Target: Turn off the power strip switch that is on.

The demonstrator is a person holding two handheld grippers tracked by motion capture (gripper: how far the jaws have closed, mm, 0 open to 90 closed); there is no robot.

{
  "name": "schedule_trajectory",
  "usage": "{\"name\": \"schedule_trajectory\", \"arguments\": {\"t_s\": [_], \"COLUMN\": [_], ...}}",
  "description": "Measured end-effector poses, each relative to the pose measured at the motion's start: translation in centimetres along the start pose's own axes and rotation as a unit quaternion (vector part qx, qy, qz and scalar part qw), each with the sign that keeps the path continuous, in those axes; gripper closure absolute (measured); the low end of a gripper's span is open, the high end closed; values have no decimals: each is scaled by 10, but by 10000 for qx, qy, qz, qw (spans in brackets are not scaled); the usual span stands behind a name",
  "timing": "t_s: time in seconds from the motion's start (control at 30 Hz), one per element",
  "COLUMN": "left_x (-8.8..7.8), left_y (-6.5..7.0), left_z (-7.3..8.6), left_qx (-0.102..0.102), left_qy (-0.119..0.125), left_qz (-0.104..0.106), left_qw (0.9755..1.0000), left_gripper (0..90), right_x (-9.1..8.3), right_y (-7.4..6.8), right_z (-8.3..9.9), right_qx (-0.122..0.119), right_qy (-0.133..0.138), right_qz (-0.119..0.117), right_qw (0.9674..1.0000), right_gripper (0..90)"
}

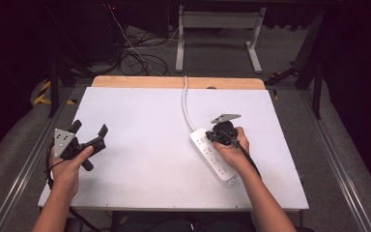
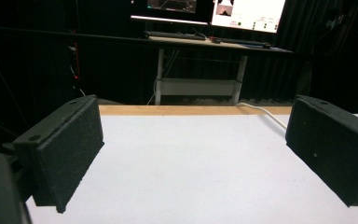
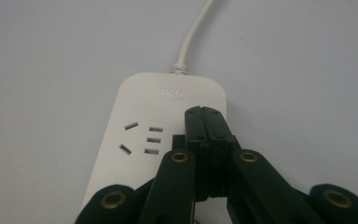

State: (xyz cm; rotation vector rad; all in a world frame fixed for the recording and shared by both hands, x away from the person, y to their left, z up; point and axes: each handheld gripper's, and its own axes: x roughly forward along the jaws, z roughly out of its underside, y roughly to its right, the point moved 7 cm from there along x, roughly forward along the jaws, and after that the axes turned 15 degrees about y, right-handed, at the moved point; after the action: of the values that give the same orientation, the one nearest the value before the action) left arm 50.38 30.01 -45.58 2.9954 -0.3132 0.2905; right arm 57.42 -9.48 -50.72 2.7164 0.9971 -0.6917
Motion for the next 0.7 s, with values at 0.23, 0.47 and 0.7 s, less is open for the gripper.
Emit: {"name": "schedule_trajectory", "arguments": {"t_s": [0.23,0.47,0.7], "left_x": [-1,0,0], "left_y": [0,0,0], "left_z": [-1,0,0], "left_qx": [-5,-9,-5], "left_qy": [11,6,-2], "left_qz": [-4,4,14], "left_qw": [10000,10000,10000], "left_gripper": [48,49,50], "right_x": [1,0,0], "right_y": [-4,-4,-4], "right_z": [-1,-1,-1], "right_qx": [-318,-282,-302], "right_qy": [-62,-56,-66], "right_qz": [189,169,196], "right_qw": [9993,9994,9993], "right_gripper": [900,900,900]}}
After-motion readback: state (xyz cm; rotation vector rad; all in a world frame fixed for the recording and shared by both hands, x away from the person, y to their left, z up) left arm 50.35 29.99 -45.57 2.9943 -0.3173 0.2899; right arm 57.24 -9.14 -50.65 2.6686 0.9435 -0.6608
